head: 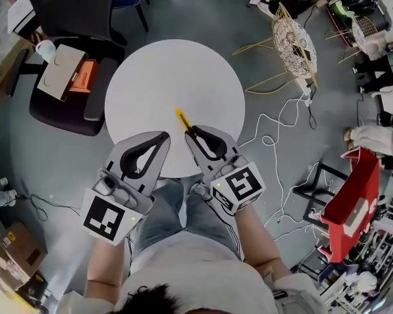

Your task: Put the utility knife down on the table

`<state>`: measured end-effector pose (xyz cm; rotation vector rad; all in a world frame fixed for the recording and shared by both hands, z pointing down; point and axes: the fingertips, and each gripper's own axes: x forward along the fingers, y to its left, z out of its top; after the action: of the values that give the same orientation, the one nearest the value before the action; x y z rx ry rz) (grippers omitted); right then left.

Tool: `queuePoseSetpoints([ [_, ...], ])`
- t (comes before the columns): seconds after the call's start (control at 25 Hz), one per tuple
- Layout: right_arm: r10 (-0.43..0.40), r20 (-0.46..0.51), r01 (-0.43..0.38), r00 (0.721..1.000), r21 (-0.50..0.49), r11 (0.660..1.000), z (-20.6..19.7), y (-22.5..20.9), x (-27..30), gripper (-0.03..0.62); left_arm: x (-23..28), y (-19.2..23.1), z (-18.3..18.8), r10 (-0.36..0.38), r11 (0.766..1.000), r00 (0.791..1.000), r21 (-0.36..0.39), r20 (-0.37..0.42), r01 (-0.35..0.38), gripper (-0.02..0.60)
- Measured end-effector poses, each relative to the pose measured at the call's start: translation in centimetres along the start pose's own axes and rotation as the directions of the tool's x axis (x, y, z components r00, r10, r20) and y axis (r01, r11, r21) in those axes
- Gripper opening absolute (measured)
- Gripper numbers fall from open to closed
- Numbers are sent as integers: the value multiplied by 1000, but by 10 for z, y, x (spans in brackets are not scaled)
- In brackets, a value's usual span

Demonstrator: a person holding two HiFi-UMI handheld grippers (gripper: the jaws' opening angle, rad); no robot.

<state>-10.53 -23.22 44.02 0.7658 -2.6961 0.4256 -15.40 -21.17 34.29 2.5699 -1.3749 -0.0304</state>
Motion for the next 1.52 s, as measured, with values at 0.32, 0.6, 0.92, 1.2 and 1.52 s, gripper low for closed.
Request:
queuePoseSetpoints([
  [0.32, -16, -180, 23, 984, 35, 999, -80, -17, 24, 71, 8, 13, -30, 5, 999, 999, -52, -46, -7, 9],
  [0.6, -51, -326, 67, 944, 39, 997, -139, -33, 34, 71, 12, 19, -46, 12, 998, 997, -65, -72, -17, 9],
  [0.92, -100, -496, 110, 862, -9, 994, -191, -43, 40, 72, 11, 30, -55, 32, 996, 996, -75, -87, -38, 9],
  [1.2, -110, -545, 115, 831, -25, 993, -202, -46, 42, 72, 9, 35, -61, 44, 995, 994, -85, -99, -53, 9],
  [1.52, -96, -543, 97, 835, -26, 995, -198, -40, 41, 78, 8, 31, -60, 35, 996, 994, -77, -99, -43, 9],
])
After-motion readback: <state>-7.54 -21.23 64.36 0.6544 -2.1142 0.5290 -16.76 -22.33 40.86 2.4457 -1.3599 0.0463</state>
